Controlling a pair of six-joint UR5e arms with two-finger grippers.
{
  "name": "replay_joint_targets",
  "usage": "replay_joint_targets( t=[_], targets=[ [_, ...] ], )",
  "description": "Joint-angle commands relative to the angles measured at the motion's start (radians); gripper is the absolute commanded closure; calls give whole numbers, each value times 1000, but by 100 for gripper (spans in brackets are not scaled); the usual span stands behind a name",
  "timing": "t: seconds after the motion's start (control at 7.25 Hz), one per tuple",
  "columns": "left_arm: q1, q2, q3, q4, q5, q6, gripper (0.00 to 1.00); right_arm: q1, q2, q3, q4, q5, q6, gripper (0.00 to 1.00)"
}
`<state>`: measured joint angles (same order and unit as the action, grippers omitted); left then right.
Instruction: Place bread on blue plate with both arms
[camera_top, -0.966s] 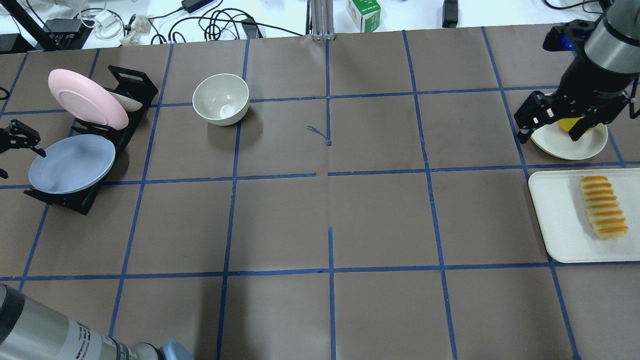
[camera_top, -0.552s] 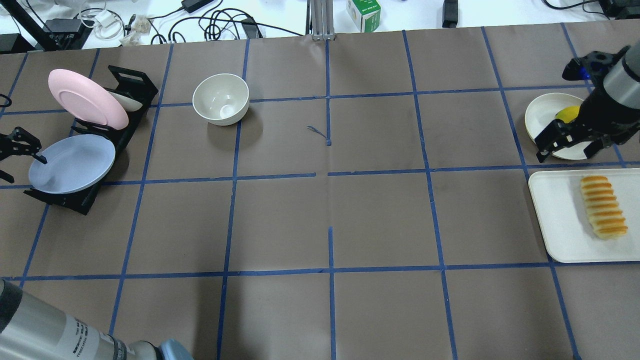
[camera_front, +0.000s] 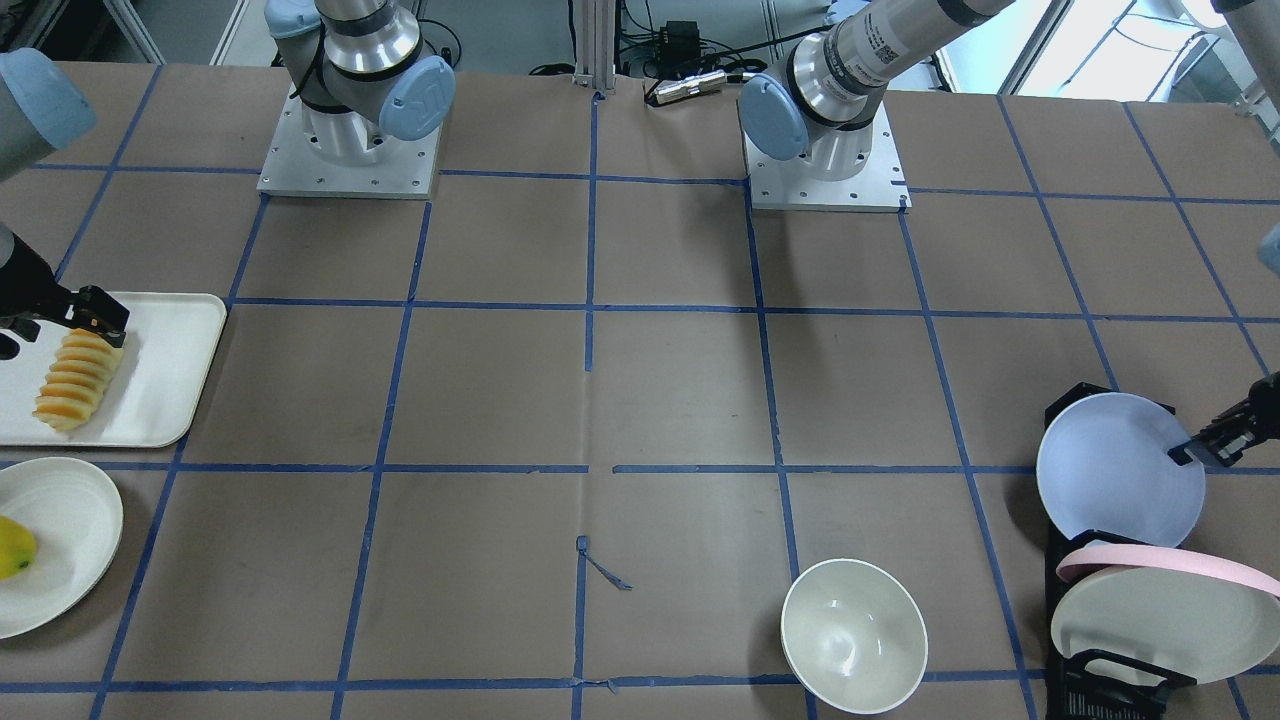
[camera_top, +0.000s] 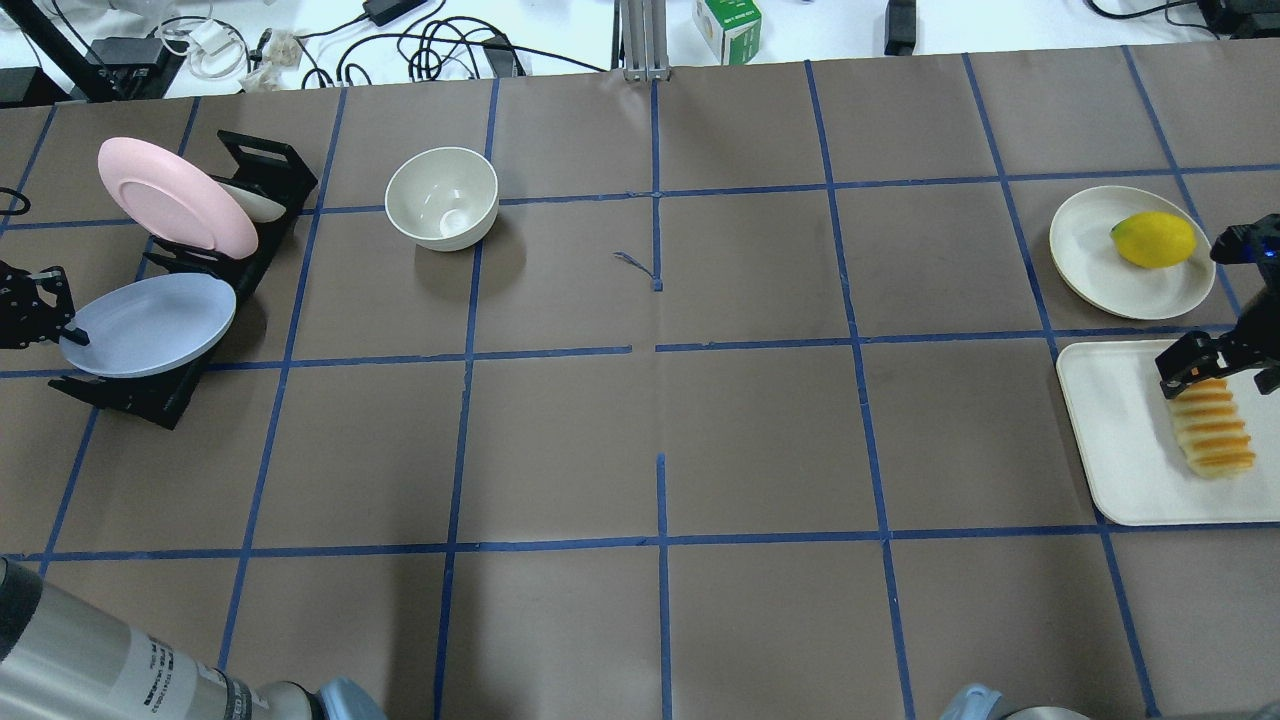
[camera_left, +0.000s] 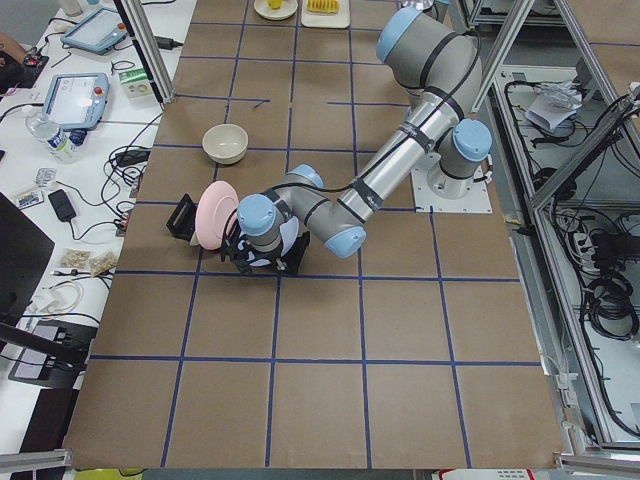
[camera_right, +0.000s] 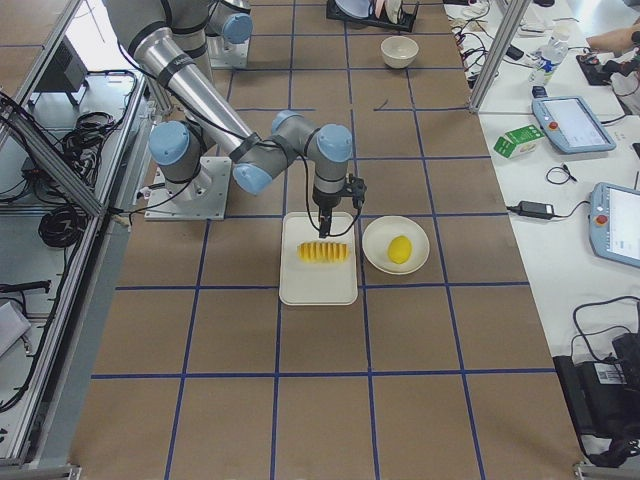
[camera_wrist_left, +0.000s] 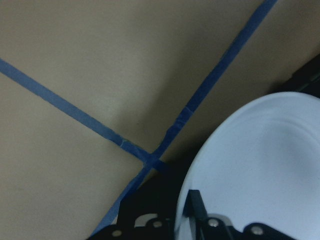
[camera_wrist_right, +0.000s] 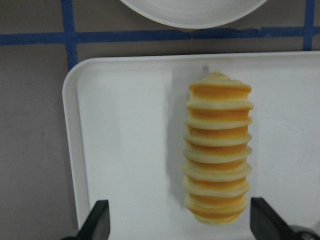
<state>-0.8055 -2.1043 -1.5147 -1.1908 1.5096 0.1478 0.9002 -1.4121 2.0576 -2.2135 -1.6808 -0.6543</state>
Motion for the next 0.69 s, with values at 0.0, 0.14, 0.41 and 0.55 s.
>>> replay_joint_targets(
  t=[0.0, 0.14, 0.41, 0.55],
  targets=[
    [2, 24, -1, -16, 4, 10, 100, -65, 89, 1, -55, 7, -73, 0],
    [0, 42, 1, -56, 6, 15, 100, -66, 111, -5, -58, 24, -71, 0],
    [-6, 111, -2, -209, -2, 24, 100, -66, 156, -8, -135, 50, -137, 0],
    [-20, 157, -4, -307, -3, 27, 100, -66, 169, -10, -135, 50, -143, 0]
  ],
)
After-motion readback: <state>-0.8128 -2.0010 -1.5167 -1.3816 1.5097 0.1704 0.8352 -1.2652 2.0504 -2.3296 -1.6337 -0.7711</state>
